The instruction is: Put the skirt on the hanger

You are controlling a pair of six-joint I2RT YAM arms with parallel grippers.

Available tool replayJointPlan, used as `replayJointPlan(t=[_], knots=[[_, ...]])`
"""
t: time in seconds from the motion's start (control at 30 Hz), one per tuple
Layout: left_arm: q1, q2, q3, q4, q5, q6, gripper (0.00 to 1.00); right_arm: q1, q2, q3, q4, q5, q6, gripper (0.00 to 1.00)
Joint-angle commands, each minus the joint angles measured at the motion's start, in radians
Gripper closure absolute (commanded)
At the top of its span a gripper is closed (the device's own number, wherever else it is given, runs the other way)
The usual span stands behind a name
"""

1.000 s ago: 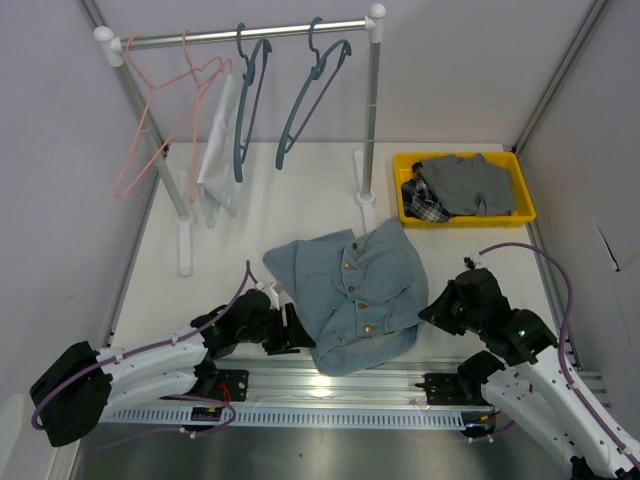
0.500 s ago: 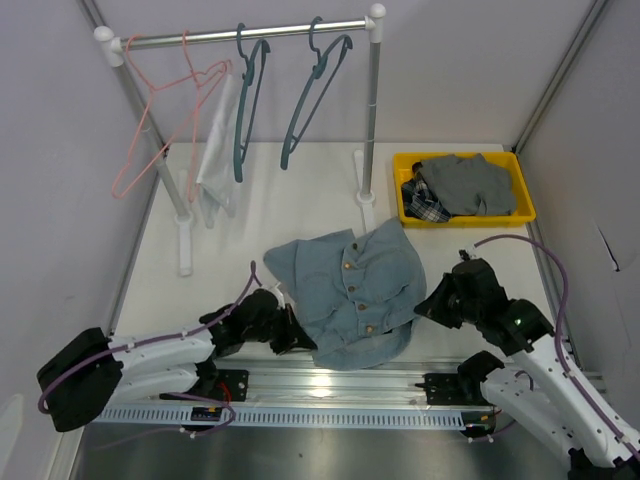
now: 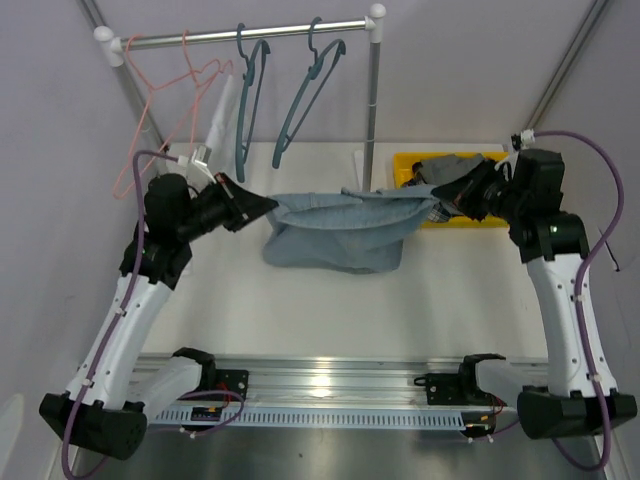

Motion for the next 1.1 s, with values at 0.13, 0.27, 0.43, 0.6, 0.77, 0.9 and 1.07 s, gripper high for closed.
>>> replayJointPlan(t=[0.13,0.27,0.43,0.6,0.77,0.9,1.07], knots=[[0.168,0.078,0.265,-0.018,0.092,0.016,1.0,-0.15,0.149,0.256,0.118,-0.159,0.008,1.0],[0.17,0.127,0.323,-0.002,0.106,0.01,1.0,-0.15,0.228,0.354,0.165,-0.204,0.013,1.0],[0.196,0.194,0.357,0.029,0.148,0.01,1.0,-0.15,0.35,0.446,0.222,-0.264,0.047,1.0],[0.214,0.223,0.383,0.051,0.191,-0.003,1.0,-0.149,0.397,0.46,0.247,-0.297,0.059,1.0],[0.225,0.222,0.391,0.039,0.222,0.007,1.0,-0.144,0.374,0.437,0.221,-0.305,0.035,1.0],[0.222,0.141,0.365,-0.025,0.21,0.078,1.0,-0.131,0.253,0.366,0.176,-0.254,-0.017,1.0],[0.211,-0.048,0.215,-0.102,0.247,0.096,1.0,-0.132,0.027,0.183,0.135,-0.244,-0.041,1.0]])
